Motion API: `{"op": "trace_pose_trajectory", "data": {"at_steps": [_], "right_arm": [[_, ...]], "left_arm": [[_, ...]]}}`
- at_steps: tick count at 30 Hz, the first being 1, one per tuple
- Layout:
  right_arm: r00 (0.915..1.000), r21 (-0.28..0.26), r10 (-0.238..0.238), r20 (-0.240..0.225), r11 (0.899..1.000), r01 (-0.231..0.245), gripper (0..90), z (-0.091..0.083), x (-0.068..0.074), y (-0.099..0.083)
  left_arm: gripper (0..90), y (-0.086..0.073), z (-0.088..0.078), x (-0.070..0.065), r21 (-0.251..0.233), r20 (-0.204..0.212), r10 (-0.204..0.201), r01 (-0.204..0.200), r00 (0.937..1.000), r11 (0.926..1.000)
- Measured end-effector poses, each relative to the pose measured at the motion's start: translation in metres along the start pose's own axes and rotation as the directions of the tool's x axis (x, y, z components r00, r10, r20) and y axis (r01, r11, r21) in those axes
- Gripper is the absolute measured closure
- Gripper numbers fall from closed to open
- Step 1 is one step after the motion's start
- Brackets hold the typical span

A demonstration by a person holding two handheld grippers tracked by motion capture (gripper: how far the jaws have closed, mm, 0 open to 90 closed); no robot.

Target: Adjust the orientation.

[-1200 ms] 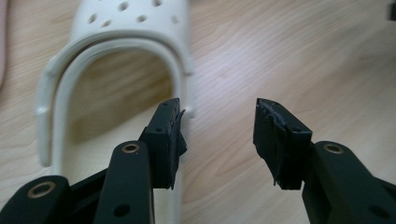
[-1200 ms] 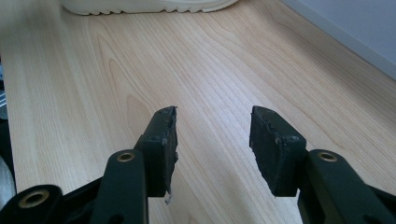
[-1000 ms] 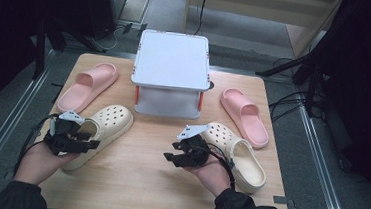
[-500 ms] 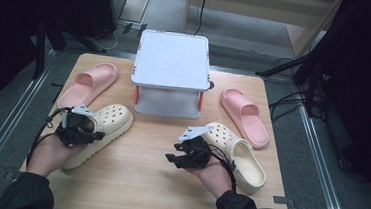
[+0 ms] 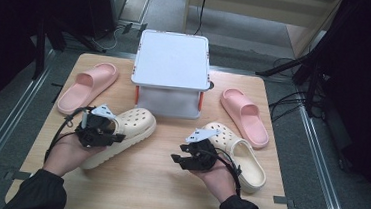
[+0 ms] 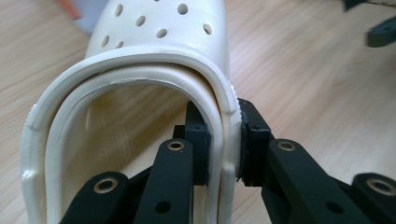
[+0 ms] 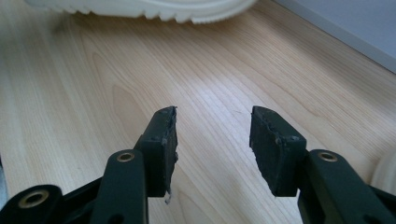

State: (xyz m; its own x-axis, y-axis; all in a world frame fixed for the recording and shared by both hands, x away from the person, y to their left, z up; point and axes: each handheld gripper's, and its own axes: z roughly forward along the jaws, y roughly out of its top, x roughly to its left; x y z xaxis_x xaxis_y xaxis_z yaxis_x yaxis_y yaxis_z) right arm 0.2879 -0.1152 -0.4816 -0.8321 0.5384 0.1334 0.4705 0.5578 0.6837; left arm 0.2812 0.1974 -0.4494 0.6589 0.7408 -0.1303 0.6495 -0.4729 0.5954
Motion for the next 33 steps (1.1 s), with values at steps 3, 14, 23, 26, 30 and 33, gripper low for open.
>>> {"op": "trace_pose_trajectory", "data": {"at_steps": [3,14,23,26,30,33], "right_arm": [[1.0,-0.001,0.006,0.007,1.0,-0.006,51.6,-0.001,0.0,-0.002],[0.9995,-0.038,0.006,0.03,0.999,-0.005,54.2,-0.006,0.003,-0.007],[0.9994,-0.07,0.032,0.013,0.997,-0.031,65.1,-0.001,0.003,-0.007],[0.9985,-0.074,0.054,0.004,0.996,-0.053,69.7,0.001,0.001,-0.006],[0.9966,-0.077,0.083,-0.008,0.994,-0.083,77.1,0.002,-0.001,-0.006],[0.9956,-0.083,0.093,-0.013,0.992,-0.094,81.4,0.0,-0.001,-0.004]], "left_arm": [[77.3,0.004,0.008,-0.007,0.009,0.013,0.001,-0.001,0.9999,1.0],[77.2,0.014,0.036,-0.03,0.047,0.027,0.051,-0.052,0.9983,0.9975],[75.2,0.012,0.044,-0.033,0.081,0.075,0.069,-0.075,0.9948,0.9939],[70.8,0.013,0.039,-0.033,0.055,0.09,0.068,-0.073,0.9936,0.9958],[67.9,0.011,0.028,-0.029,0.042,0.095,0.061,-0.065,0.9936,0.997],[66.3,0.009,0.017,-0.025,0.034,0.106,0.055,-0.059,0.9928,0.9977]]}}
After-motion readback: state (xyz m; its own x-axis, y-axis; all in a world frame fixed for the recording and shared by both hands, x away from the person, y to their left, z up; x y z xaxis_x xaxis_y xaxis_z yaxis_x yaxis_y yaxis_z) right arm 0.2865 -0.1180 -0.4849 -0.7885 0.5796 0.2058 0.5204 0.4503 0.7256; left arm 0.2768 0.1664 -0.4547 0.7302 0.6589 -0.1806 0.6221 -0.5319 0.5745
